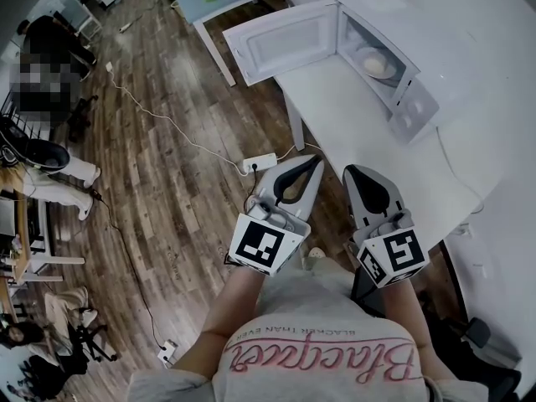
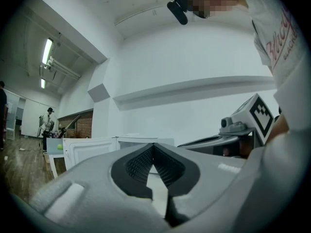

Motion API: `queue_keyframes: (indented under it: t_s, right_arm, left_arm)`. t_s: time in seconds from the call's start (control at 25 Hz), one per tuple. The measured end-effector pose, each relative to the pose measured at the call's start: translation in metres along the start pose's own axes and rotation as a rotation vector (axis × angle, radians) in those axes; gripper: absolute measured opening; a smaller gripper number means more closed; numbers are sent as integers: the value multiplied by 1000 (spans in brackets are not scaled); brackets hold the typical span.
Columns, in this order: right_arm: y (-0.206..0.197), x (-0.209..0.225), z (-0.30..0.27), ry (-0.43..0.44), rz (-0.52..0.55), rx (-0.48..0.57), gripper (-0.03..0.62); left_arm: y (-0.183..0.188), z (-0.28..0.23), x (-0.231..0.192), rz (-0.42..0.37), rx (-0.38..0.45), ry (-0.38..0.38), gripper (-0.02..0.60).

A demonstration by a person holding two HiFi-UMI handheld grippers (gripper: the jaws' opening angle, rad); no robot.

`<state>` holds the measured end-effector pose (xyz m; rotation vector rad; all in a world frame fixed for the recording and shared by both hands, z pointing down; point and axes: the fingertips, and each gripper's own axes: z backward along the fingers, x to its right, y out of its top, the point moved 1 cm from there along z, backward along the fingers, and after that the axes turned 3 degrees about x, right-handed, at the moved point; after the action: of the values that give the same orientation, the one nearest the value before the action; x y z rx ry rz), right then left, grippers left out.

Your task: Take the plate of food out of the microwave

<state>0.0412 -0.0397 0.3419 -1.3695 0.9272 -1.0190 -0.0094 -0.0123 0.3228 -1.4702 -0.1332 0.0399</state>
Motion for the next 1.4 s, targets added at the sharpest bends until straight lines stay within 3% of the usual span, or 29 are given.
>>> queue_keyframes:
  t_s: [0.52,1.0,1.4]
  right_arm:
    - [4,12,-25,-79,-4,14,12]
    - [10,28,-68,-281,-26,29,12]
    - [19,29,-131,-329,15,13,12]
  left_arm:
    - [1,-24,-24,-17,16,-69,5]
    - [3,-60,-62,1,22,-261,5]
    - [2,-87,-115,15,43,-355,5]
